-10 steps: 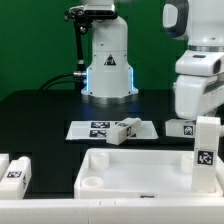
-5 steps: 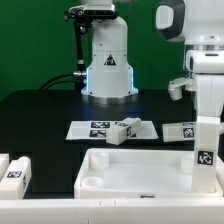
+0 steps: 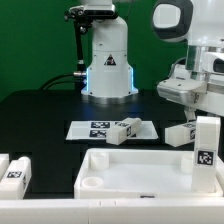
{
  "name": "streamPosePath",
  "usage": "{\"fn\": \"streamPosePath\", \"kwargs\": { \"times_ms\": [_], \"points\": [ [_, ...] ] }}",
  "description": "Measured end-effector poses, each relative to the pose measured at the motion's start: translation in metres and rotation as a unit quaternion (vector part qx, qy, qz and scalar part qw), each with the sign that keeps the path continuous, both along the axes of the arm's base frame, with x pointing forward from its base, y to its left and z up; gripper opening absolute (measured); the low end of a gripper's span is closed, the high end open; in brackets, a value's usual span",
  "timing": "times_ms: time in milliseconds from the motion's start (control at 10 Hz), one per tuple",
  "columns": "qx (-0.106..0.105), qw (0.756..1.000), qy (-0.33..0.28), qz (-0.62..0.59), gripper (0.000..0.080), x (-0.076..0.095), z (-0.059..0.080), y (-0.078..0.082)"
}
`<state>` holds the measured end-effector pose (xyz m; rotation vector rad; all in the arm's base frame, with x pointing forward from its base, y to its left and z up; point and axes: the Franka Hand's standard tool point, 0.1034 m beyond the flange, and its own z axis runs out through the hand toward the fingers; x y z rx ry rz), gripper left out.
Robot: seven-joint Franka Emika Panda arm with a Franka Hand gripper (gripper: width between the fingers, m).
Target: Assemble desk
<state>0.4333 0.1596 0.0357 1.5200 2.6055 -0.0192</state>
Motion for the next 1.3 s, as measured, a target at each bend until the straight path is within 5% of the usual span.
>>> {"fn": "streamPosePath", "kwargs": {
  "times_ms": [400, 600, 1200, 1300],
  "points": [
    [-0.024, 0.992, 0.007, 0.121, 0.0285, -0.004, -0.003, -0.007],
    [-0.049, 0.978, 0.034, 0.201, 0.0285, -0.03, -0.011, -0.014],
    [-0.06, 0.957, 0.041, 0.281, 0.0285, -0.031, -0.011, -0.02],
    [-0.06, 0.957, 0.041, 0.281, 0.0359, -0.031, -0.011, -0.02]
  ]
}}
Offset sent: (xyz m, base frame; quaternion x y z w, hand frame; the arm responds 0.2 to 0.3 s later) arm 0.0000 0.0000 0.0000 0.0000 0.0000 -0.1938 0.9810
